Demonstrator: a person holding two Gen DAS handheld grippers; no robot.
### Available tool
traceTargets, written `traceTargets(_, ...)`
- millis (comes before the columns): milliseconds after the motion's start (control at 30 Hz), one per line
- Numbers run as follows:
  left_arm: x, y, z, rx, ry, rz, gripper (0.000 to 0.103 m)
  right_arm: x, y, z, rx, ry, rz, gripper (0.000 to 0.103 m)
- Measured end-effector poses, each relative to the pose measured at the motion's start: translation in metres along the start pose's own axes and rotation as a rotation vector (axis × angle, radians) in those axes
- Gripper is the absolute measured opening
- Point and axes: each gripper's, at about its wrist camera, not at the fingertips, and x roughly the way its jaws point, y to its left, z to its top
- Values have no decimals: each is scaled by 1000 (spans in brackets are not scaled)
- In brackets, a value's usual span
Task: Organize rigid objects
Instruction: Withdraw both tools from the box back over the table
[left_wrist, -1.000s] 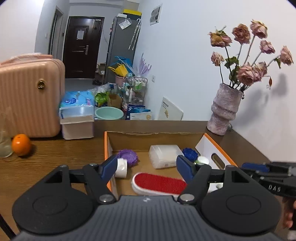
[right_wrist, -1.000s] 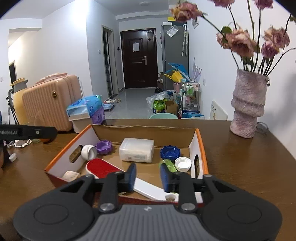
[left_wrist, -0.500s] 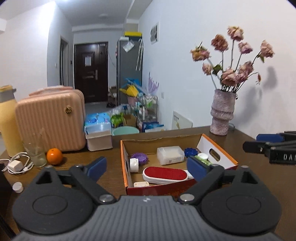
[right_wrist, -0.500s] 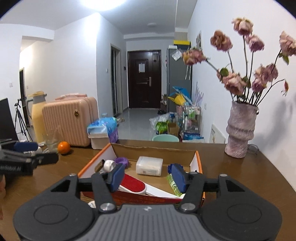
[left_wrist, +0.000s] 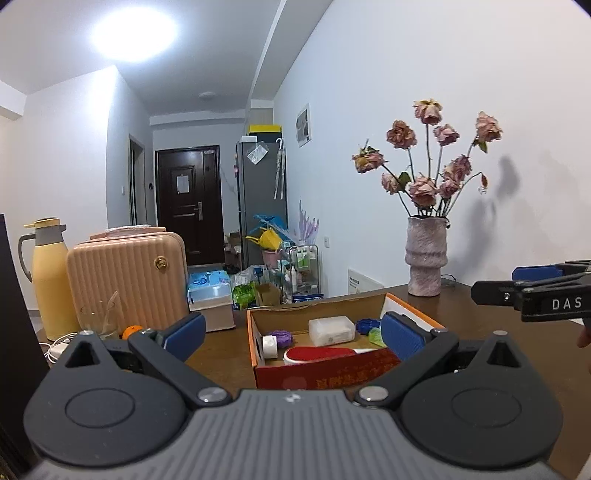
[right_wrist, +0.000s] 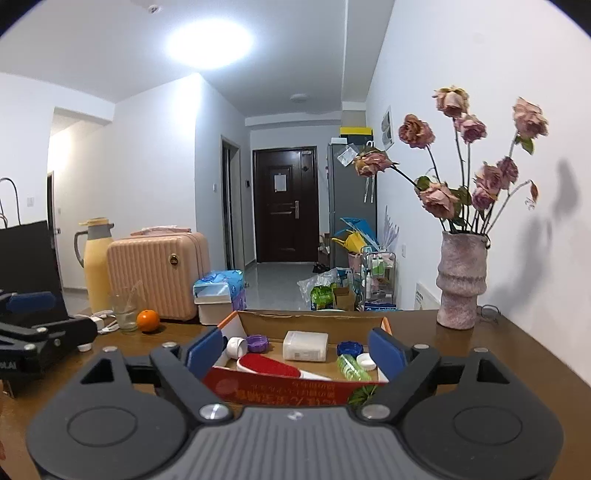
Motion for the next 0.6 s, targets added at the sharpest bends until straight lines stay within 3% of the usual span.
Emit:
traceTargets(200, -21, -4, -13, -7, -12, 6, 103, -26, 1, -24, 10, -48, -14, 91)
traceTargets(600, -64, 7, -43, -68, -24, -3, 103, -76, 19, -71, -29, -49, -28, 96)
